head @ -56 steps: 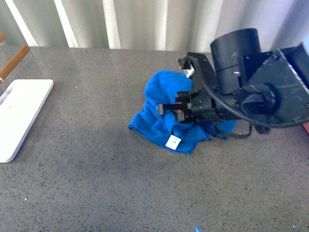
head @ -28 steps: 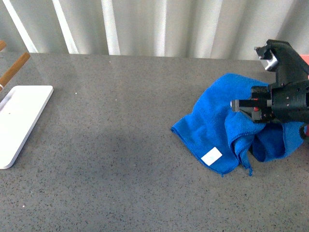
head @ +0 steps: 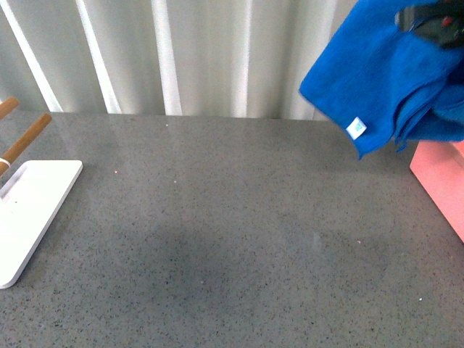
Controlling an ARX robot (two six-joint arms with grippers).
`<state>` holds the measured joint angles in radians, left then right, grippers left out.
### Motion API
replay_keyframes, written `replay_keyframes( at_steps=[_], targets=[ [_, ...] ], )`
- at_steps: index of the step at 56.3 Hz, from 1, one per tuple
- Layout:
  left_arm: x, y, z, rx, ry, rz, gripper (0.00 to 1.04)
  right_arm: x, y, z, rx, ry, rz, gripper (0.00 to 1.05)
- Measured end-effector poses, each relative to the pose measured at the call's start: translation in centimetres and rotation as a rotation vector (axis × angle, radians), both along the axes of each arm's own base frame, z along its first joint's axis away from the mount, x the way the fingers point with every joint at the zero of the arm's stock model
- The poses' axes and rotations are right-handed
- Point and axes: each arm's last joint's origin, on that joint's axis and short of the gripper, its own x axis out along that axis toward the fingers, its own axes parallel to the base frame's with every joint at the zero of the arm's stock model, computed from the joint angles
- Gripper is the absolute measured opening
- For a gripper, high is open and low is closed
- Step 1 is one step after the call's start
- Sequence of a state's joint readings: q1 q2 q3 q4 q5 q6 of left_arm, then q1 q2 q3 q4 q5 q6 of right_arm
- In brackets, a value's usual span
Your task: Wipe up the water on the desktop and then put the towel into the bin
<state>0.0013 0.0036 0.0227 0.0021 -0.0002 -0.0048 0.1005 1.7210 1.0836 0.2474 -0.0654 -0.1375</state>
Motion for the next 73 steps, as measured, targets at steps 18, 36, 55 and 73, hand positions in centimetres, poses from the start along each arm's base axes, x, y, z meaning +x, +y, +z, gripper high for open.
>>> replay_keyframes(
  at_steps=[18, 36, 55, 73],
  targets=[
    [0.0, 0.0, 0.0, 0.0, 0.0, 0.0, 0.98, -1.1, -5.9, 7.2, -0.051, -0.072, -0.221, 0.04],
    [0.0, 0.0, 0.0, 0.0, 0.0, 0.0, 0.98, -0.1, -13.9, 6.4, 0.102, 0.189, -0.496, 0.04],
    [0.0, 0.0, 0.0, 0.0, 0.0, 0.0, 0.98, 4.3, -15.4, -1.3, 0.258, 0.538, -0.566, 0.04],
    [0.0, 0.0, 0.0, 0.0, 0.0, 0.0, 0.98, 2.2, -18.0, -5.6, 0.324, 0.641, -0.633, 0.06]
  ],
)
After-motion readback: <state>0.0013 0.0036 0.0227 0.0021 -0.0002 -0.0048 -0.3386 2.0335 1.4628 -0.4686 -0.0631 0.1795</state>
